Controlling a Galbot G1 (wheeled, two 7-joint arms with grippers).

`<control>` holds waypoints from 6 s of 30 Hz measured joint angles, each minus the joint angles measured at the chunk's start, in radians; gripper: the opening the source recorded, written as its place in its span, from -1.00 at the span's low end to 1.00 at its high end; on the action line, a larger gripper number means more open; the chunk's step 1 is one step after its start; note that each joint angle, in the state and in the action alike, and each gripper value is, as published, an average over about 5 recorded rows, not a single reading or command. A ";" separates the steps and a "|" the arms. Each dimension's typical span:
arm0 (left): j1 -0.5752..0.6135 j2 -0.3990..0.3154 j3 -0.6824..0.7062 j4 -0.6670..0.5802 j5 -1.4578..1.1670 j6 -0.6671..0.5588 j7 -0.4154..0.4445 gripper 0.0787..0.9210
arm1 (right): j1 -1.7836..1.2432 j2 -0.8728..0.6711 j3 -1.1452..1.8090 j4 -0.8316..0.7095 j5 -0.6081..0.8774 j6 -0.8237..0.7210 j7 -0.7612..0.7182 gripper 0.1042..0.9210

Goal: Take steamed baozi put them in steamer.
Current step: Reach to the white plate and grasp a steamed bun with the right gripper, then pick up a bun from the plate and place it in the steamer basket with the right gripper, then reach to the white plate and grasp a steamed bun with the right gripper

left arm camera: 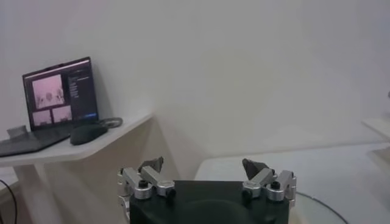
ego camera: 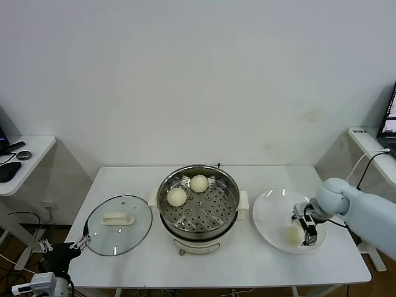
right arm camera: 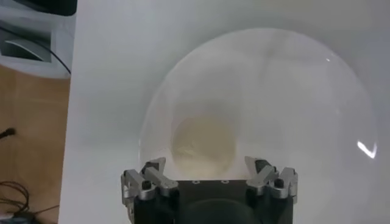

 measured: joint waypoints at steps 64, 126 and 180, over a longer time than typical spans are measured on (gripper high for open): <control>-0.029 0.004 -0.028 0.004 -0.018 0.001 -0.002 0.77 | 0.710 0.606 -0.476 0.018 0.292 0.475 -0.027 -0.11; -0.069 0.036 0.023 0.034 -0.016 -0.003 0.001 0.77 | 0.484 -0.027 -0.236 0.014 0.217 0.028 -0.032 0.76; -0.048 0.015 -0.001 0.046 -0.003 -0.011 -0.004 0.77 | -0.060 0.136 0.258 -0.333 -0.146 0.102 -0.016 -0.20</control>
